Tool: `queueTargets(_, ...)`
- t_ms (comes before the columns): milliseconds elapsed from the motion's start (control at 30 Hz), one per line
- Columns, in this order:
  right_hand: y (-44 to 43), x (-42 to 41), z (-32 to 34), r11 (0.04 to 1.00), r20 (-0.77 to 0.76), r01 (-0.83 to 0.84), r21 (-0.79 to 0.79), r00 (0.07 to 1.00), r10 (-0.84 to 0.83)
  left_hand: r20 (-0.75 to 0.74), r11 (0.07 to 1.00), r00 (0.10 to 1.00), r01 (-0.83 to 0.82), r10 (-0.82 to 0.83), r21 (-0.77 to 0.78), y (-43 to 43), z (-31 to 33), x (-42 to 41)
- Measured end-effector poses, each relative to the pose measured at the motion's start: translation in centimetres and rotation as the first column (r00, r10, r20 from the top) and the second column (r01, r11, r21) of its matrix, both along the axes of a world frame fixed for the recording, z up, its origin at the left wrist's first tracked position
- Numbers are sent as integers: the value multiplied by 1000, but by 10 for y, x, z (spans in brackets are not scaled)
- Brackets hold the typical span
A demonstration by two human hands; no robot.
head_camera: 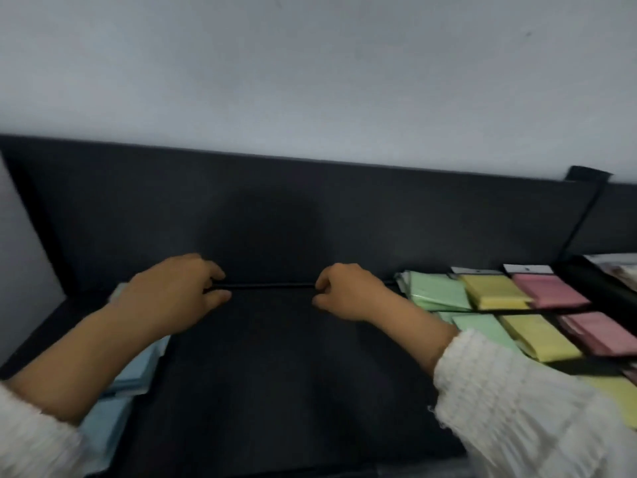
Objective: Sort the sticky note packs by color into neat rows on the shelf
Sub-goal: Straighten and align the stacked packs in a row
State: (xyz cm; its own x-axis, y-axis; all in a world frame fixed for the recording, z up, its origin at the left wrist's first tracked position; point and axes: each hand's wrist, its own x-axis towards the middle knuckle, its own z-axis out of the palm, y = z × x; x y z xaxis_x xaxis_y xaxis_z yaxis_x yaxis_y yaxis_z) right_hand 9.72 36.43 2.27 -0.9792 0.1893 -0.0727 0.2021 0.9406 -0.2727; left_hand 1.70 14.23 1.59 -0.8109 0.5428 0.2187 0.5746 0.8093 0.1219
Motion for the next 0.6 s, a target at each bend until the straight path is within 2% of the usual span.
queueTargets(167,85,88,16,999,-27,42,17,999,-41,52,978,977,207,-208,19,92,-3,62)
queueTargets(300,151,154,1,993,-24,76,-90,997,-79,172,951,938,281,-301,133,164,-21,125)
queueTargets(433,189,196,-24,982,-49,71,-176,996,-81,286,939,902,267,-323,216,223,-46,171)
queueTargets(600,210,215,-49,982,-22,34,-188,999,-38,396,961,884,170,-247,218,271,-74,200)
